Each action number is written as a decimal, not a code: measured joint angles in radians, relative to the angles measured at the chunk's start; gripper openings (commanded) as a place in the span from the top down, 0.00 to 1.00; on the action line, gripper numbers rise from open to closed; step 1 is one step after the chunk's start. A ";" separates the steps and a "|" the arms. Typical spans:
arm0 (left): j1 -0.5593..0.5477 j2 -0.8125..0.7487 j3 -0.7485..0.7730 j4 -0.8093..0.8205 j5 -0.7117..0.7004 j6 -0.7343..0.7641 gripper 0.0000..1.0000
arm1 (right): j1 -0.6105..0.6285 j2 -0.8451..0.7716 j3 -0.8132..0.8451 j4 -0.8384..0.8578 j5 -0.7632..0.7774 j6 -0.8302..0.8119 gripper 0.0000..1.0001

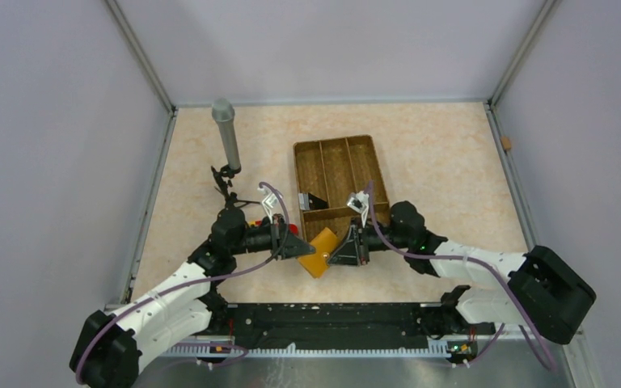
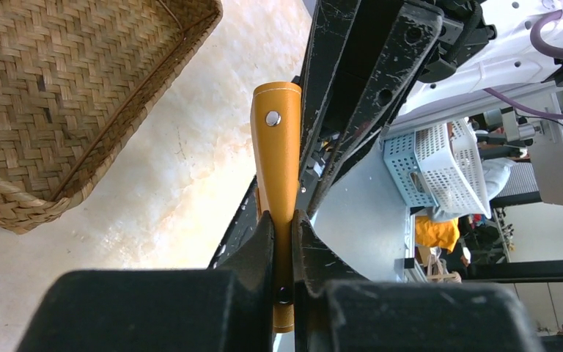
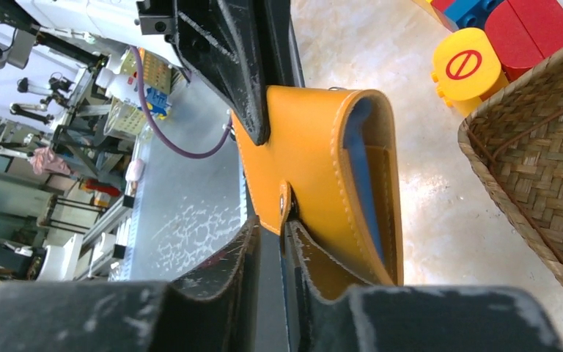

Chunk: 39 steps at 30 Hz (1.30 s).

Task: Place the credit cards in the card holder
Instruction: Place the card holder at the corner of the board.

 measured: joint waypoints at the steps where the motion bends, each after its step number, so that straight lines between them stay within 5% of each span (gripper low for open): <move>1: 0.000 0.000 0.000 0.003 0.001 -0.002 1.00 | 0.000 0.008 0.005 0.003 -0.001 0.002 0.91; 4: 0.003 -0.002 -0.001 0.005 0.000 -0.006 1.00 | 0.000 0.035 0.015 0.008 -0.001 0.003 1.00; 20: -0.012 -0.071 -0.069 -0.076 -0.119 -0.145 1.00 | 0.102 -0.028 0.139 -0.240 -0.066 -0.180 1.00; 22: -0.028 -0.094 -0.076 -0.075 -0.148 -0.169 1.00 | 0.106 -0.058 0.140 -0.279 -0.041 -0.198 0.90; 25: -0.087 -0.139 -0.101 -0.064 -0.242 -0.197 1.00 | 0.113 -0.118 0.140 -0.341 0.050 -0.189 0.60; 28: -0.183 -0.181 -0.157 -0.066 -0.390 -0.226 1.00 | 0.122 -0.217 0.137 -0.386 0.205 -0.138 0.47; 39: -0.638 -0.171 -0.240 -0.065 -1.032 -0.394 1.00 | 0.132 -0.425 0.007 -0.665 0.708 0.208 0.43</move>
